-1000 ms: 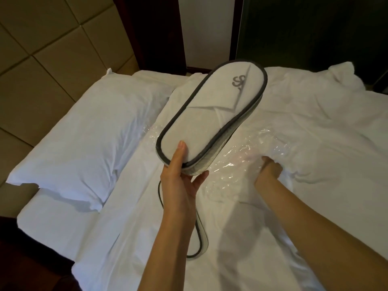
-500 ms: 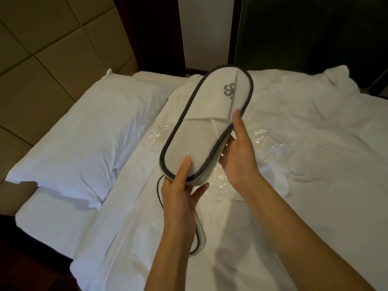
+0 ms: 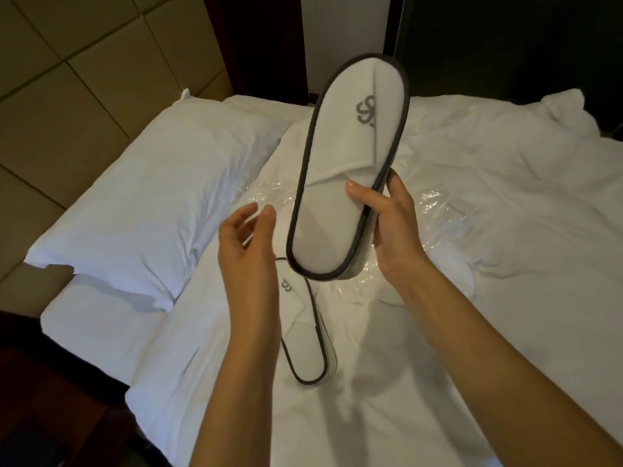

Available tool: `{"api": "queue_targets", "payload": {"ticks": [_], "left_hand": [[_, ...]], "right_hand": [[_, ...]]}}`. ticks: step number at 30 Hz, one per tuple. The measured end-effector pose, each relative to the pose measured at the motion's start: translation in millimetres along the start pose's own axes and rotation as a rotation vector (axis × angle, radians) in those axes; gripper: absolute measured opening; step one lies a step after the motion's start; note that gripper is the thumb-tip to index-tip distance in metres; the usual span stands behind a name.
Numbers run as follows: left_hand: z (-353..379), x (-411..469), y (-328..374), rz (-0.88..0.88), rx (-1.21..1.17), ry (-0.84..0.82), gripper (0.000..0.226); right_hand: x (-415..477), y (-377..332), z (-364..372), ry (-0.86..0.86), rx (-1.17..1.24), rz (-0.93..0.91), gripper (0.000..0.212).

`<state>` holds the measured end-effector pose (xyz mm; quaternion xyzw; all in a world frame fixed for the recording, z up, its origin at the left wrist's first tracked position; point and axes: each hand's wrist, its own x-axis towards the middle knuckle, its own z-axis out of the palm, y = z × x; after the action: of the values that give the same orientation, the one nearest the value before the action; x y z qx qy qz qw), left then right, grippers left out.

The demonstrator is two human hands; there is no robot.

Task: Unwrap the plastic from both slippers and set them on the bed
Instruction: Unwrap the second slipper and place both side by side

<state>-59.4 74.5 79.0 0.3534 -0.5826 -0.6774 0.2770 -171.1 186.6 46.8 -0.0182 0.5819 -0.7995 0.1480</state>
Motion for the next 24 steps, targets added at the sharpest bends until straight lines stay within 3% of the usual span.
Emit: {"api": "queue_targets", "payload": {"ticks": [4,11,18,24], "left_hand": [[-4,5,7,0.050,-0.003,0.023,0.010],[-7,6,-5,0.064,0.030,-0.034,0.007],[-1,5,-29,0.034,0.024,-0.097,0.005],[3,6,-52,0.024,0.034,-0.134,0.006]], "right_hand": [[-4,21,-7,-0.006,-0.052,0.048,0.038],[-11,69,-19,0.011,-0.094,0.146,0.056],[-18,107,-42,0.067,-0.136,0.237,0.060],[-22,133,-71,0.068,-0.170,0.276,0.052]]}}
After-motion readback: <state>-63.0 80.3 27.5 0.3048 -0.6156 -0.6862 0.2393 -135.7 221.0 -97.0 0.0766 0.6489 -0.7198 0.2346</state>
